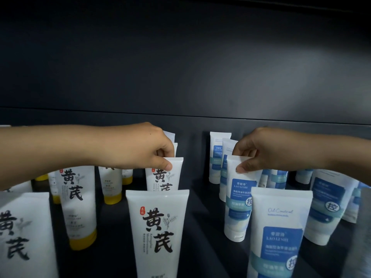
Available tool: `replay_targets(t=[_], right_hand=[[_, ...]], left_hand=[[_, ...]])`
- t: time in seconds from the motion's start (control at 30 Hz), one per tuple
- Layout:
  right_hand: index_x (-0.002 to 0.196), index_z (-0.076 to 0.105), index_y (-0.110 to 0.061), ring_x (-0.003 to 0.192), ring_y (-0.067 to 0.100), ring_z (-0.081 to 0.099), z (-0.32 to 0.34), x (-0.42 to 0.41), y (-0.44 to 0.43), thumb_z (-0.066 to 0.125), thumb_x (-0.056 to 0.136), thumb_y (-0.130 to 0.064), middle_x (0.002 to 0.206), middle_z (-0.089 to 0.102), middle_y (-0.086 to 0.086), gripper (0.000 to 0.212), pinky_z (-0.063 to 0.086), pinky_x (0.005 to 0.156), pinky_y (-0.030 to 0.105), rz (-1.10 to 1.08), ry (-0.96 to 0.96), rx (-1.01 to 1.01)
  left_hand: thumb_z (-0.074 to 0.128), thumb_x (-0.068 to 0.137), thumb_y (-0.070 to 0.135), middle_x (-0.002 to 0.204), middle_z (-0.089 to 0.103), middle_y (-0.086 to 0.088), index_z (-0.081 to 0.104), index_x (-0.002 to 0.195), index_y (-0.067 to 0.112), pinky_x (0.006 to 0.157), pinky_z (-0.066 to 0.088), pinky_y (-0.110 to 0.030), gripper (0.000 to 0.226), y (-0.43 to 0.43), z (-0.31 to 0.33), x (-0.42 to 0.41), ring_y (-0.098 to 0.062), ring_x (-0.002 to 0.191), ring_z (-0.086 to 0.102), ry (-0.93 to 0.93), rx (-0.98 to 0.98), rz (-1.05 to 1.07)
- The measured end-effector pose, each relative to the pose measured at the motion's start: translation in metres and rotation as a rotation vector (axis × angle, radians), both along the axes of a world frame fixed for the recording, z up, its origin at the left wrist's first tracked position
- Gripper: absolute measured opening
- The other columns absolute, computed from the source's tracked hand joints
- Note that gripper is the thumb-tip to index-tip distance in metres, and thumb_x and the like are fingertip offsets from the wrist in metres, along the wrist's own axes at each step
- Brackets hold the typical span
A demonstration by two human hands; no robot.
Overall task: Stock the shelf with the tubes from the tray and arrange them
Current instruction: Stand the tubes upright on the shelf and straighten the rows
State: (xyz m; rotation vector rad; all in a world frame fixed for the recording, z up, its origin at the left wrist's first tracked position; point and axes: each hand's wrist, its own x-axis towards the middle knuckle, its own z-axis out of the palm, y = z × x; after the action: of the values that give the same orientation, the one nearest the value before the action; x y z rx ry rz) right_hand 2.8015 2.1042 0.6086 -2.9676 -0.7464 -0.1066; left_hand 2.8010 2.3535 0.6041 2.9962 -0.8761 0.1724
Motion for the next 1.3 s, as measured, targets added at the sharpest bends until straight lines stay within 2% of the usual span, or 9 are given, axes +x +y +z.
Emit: replay_targets(t=[0.07,0.17,0.37,0.5,0.63,0.83,1.03,1.2,1.3], right_hand=[[0.082,0.067,-0.028,0.076,0.001,0.062,0.000,-0.001,0.001,0.069,0.080,-0.033,0.079,0.070,-0.014,0.006,0.053,0.077,0.027,-0.016,-0.013,-0.011],[0.084,0.067,-0.028,0.077,0.007,0.063,0.000,-0.004,0.001,0.070,0.080,-0.034,0.084,0.071,-0.007,0.007,0.054,0.079,0.030,-0.036,-0.024,-0.017],[0.105,0.067,-0.019,0.091,0.013,0.065,0.005,-0.013,0.002,0.062,0.084,-0.042,0.100,0.070,-0.009,0.032,0.051,0.089,0.035,-0.066,-0.031,-0.099],[0.117,0.061,-0.018,0.103,0.014,0.062,0.018,-0.021,-0.002,0.057,0.087,-0.044,0.115,0.066,-0.008,0.039,0.048,0.095,0.034,-0.084,-0.061,-0.213],[0.123,0.056,-0.015,0.114,0.020,0.056,0.030,-0.020,-0.007,0.050,0.090,-0.048,0.126,0.060,-0.002,0.047,0.045,0.098,0.034,-0.105,-0.168,-0.266],[0.123,0.052,-0.008,0.116,0.028,0.054,0.025,0.005,-0.007,0.049,0.089,-0.050,0.127,0.056,0.009,0.054,0.045,0.098,0.041,-0.141,-0.215,-0.235],[0.127,0.049,-0.007,0.118,0.028,0.052,0.027,0.028,-0.003,0.049,0.090,-0.049,0.130,0.053,0.010,0.056,0.044,0.100,0.041,-0.146,-0.188,-0.222],[0.124,0.053,-0.004,0.115,0.031,0.056,0.032,0.051,0.002,0.051,0.088,-0.049,0.126,0.059,0.013,0.058,0.046,0.098,0.041,-0.158,-0.164,-0.253],[0.120,0.056,-0.004,0.112,0.032,0.057,0.038,0.068,0.005,0.052,0.088,-0.045,0.123,0.061,0.014,0.052,0.047,0.096,0.039,-0.174,-0.188,-0.252]], left_hand=[[0.058,0.086,0.038,0.079,0.064,0.017,0.066,0.087,0.028,0.074,0.042,-0.009,0.013,0.000,-0.001,-0.001,0.004,0.088,0.056,-0.024,0.028,-0.012],[0.056,0.087,0.040,0.088,0.065,0.016,0.066,0.094,0.027,0.067,0.042,-0.010,0.018,-0.002,-0.001,-0.001,-0.001,0.084,0.059,-0.060,0.077,-0.012],[0.050,0.086,0.047,0.092,0.062,0.016,0.065,0.103,0.025,0.074,0.043,-0.011,0.031,-0.003,0.011,-0.011,0.004,0.082,0.055,-0.156,0.102,0.028],[0.045,0.093,0.037,0.101,0.067,0.010,0.066,0.105,0.023,0.086,0.047,-0.025,0.028,-0.009,0.033,-0.025,-0.005,0.094,0.059,-0.233,0.090,0.084],[0.044,0.094,0.035,0.108,0.064,0.003,0.063,0.108,0.019,0.089,0.046,-0.028,0.030,-0.016,0.050,-0.033,-0.013,0.100,0.057,-0.318,0.058,0.171],[0.045,0.093,0.038,0.111,0.061,-0.001,0.061,0.109,0.014,0.093,0.045,-0.030,0.033,-0.030,0.057,-0.032,-0.019,0.107,0.055,-0.285,0.083,0.269],[0.044,0.093,0.035,0.109,0.064,-0.018,0.065,0.102,-0.002,0.088,0.050,-0.035,0.044,-0.027,0.051,-0.006,-0.030,0.104,0.059,-0.201,0.185,0.326],[0.041,0.093,0.031,0.108,0.063,-0.020,0.063,0.098,-0.003,0.087,0.051,-0.036,0.041,-0.014,0.053,0.034,-0.029,0.099,0.060,-0.220,0.154,0.293],[0.040,0.094,0.030,0.108,0.063,-0.020,0.062,0.097,-0.003,0.086,0.051,-0.039,0.039,-0.006,0.052,0.066,-0.031,0.094,0.060,-0.224,0.161,0.247]])
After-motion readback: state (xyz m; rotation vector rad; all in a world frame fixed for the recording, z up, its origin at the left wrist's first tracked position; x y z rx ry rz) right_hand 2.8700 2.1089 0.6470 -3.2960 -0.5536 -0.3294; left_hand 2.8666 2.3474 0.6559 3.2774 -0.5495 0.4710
